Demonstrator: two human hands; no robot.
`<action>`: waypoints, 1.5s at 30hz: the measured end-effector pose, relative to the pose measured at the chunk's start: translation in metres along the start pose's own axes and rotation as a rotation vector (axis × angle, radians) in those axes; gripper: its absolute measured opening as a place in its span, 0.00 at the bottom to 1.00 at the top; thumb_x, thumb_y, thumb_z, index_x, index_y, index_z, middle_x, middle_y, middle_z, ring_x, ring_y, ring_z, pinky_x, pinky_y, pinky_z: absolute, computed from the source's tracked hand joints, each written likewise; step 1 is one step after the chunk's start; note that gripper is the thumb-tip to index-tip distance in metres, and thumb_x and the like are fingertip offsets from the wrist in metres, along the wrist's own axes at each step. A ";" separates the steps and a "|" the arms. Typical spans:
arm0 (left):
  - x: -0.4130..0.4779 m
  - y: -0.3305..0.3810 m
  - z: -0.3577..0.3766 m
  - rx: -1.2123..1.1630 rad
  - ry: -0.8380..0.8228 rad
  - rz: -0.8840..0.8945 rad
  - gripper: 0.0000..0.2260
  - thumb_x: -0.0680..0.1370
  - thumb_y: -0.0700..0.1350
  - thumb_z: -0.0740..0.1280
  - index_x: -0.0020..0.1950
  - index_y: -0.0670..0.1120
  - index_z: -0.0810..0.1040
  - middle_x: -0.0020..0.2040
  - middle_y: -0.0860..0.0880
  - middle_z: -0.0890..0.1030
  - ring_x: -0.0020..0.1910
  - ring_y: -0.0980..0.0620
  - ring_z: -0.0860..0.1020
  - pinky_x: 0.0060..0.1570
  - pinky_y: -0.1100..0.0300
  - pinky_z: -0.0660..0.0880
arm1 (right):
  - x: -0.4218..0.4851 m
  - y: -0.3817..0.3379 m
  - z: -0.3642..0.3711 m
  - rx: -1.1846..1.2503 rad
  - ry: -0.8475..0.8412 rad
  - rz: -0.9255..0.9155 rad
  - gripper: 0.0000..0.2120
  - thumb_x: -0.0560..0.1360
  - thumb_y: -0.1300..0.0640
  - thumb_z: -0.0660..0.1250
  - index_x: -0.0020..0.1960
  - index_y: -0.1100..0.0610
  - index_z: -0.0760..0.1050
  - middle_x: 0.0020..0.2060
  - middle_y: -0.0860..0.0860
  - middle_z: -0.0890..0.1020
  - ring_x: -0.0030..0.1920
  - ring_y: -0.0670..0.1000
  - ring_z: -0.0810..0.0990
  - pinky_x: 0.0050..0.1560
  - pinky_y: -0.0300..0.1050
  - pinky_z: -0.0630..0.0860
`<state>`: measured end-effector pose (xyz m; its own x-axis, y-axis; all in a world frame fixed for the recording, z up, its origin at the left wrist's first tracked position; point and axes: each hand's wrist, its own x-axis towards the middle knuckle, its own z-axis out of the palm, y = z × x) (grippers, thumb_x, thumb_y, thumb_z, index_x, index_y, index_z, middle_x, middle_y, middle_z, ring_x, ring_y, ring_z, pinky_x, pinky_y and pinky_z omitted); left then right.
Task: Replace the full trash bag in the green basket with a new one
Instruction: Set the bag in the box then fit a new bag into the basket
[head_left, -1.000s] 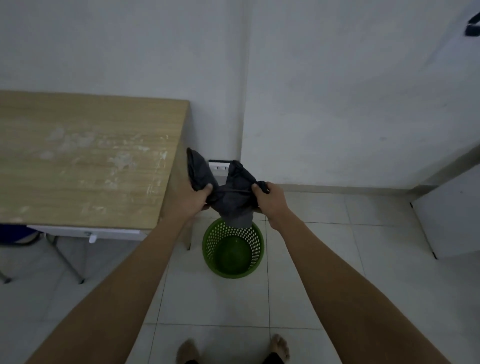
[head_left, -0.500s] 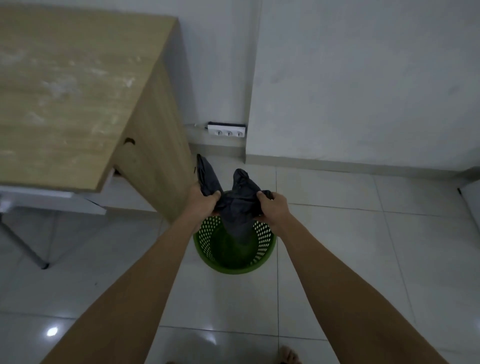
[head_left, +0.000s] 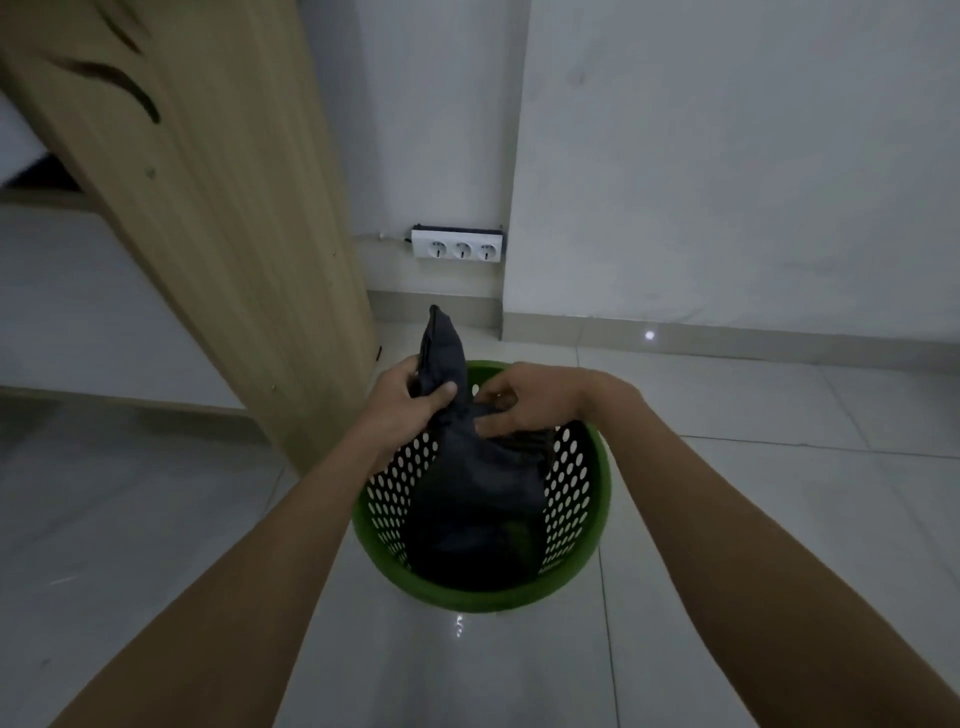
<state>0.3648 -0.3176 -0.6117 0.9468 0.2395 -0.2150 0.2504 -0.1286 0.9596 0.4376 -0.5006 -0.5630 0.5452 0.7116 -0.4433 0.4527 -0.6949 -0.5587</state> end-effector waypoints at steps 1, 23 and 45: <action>0.004 -0.006 0.001 -0.025 0.006 0.013 0.09 0.76 0.45 0.73 0.56 0.52 0.79 0.54 0.49 0.85 0.54 0.48 0.82 0.54 0.48 0.80 | 0.005 0.004 0.006 0.014 0.013 -0.001 0.17 0.76 0.45 0.70 0.62 0.52 0.79 0.49 0.46 0.83 0.49 0.47 0.82 0.56 0.46 0.79; -0.006 -0.038 -0.069 0.564 0.009 0.092 0.17 0.73 0.34 0.72 0.59 0.47 0.74 0.53 0.46 0.79 0.52 0.46 0.78 0.41 0.61 0.74 | -0.007 0.084 0.041 0.153 0.878 0.067 0.10 0.77 0.50 0.70 0.56 0.49 0.74 0.45 0.49 0.80 0.46 0.53 0.79 0.45 0.46 0.73; -0.003 -0.021 0.011 0.009 0.168 0.123 0.06 0.77 0.45 0.72 0.44 0.45 0.77 0.39 0.47 0.81 0.33 0.55 0.78 0.31 0.67 0.75 | 0.003 0.062 0.058 -0.505 1.306 0.085 0.13 0.79 0.47 0.62 0.58 0.54 0.75 0.51 0.54 0.80 0.54 0.60 0.75 0.52 0.54 0.65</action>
<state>0.3591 -0.3265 -0.6336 0.9235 0.3784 -0.0626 0.1379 -0.1753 0.9748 0.4262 -0.5356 -0.6388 0.7113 0.2510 0.6565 0.4349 -0.8910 -0.1305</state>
